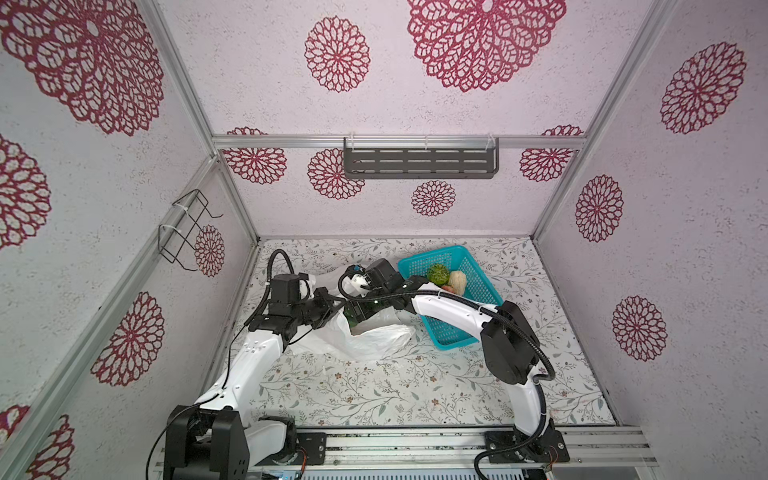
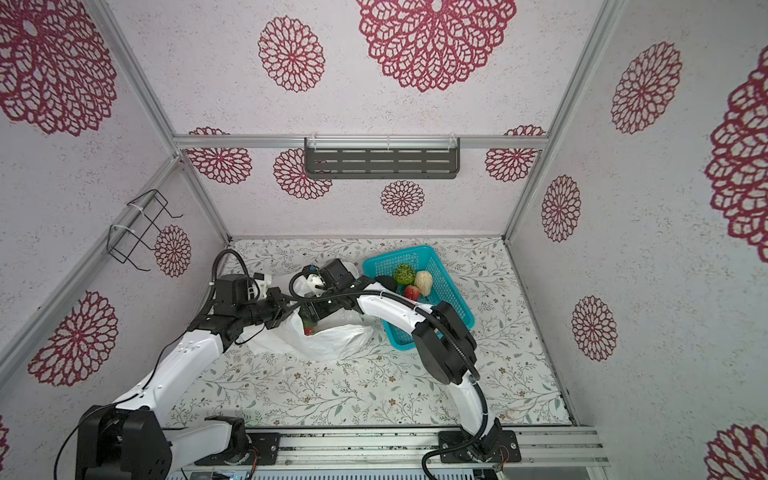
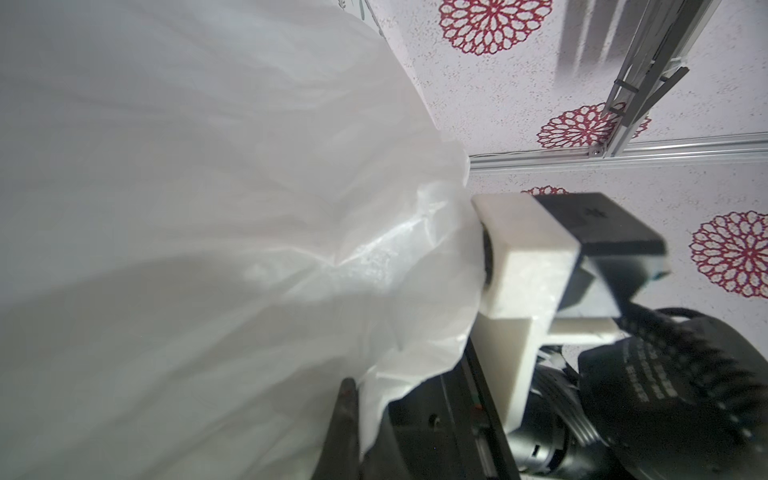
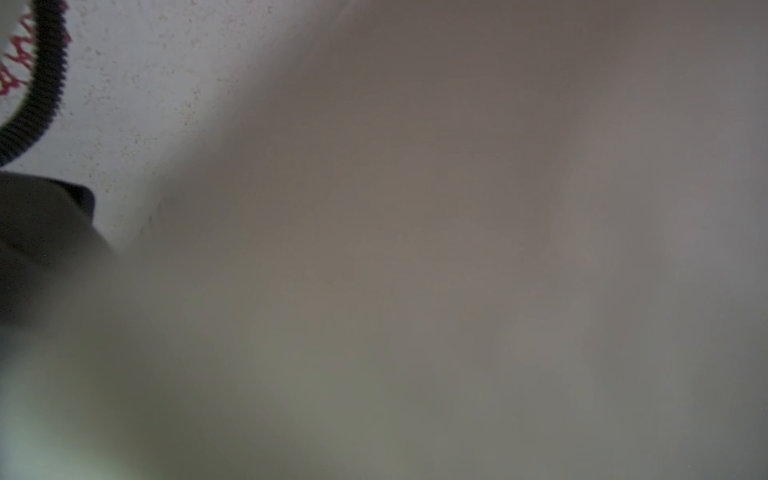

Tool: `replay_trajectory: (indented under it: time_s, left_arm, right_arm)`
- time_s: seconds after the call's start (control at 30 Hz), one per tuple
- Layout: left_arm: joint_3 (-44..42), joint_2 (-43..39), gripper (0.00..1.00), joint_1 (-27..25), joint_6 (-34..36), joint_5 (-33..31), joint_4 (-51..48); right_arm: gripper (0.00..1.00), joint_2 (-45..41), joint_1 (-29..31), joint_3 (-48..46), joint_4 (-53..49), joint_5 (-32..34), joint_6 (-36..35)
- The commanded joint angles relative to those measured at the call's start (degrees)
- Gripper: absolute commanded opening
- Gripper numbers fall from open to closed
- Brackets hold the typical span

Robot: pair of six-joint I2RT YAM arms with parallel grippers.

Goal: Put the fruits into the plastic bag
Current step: 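Carry the green fruit into the bag with the right gripper and release, then return the right gripper to the basket and grasp the dark purple mangosteen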

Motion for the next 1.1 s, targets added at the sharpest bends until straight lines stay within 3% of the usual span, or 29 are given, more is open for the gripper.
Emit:
replay_trajectory:
  time_s: [0.0,0.2,0.47,0.6,0.73,0.87,1.07]
  left_arm:
    - [1.6,-0.7,0.0,-0.4,-0.1,-1.0,-0.8]
    - [1.0,-0.5,0.0,-0.4,-0.5,-3.2,-1.1]
    - [0.4,-0.2,0.0,-0.4,-0.9,-3.3,-0.4]
    - [0.1,-0.3,0.0,-0.4,-0.9,-3.5,-0.4]
    - [-0.3,-0.5,0.0,-0.4,-0.7,-3.7,-0.2]
    - [-0.6,-0.5,0.0,-0.4,-0.6,-4.0,0.2]
    - [-0.2,0.5,0.0,-0.4,-0.6,-3.6,0.7]
  right_arm:
    - [0.76,-0.9,0.0,0.0,0.5,1.4,0.2]
    - [0.84,-8.8,-1.1,-9.2,9.8,-3.3,1.2]
    - [0.84,-14.2,-3.5,-13.2,9.4,-1.3,1.2]
    - [0.84,-21.2,-5.5,-18.8,10.2,0.3,1.3]
    - [0.84,-30.2,-9.7,-26.5,11.1,5.3,2.8]
    - [0.85,-38.3,-16.5,-35.3,12.1,14.5,7.1]
    - [0.85,-36.8,-23.4,-36.6,2.4,24.4,10.6]
